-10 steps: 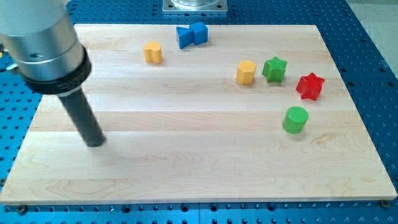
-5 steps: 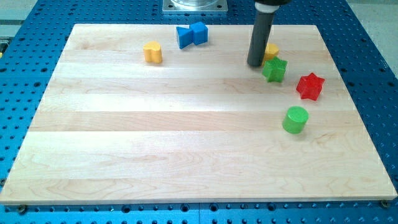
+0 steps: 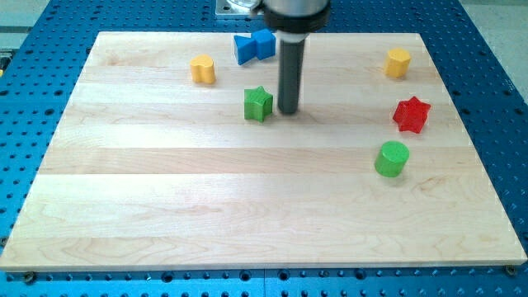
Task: Place the green blocks together at the center
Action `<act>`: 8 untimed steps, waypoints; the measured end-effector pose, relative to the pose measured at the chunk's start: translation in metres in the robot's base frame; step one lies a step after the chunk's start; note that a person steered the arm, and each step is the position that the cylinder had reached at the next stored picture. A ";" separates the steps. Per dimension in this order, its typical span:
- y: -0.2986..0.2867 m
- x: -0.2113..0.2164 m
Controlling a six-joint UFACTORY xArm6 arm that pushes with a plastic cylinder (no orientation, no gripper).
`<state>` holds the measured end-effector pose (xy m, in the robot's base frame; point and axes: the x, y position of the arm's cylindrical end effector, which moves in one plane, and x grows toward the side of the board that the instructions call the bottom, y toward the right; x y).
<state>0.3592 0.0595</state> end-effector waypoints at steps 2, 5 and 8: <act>-0.079 -0.002; 0.071 0.045; 0.152 0.138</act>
<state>0.4968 0.2115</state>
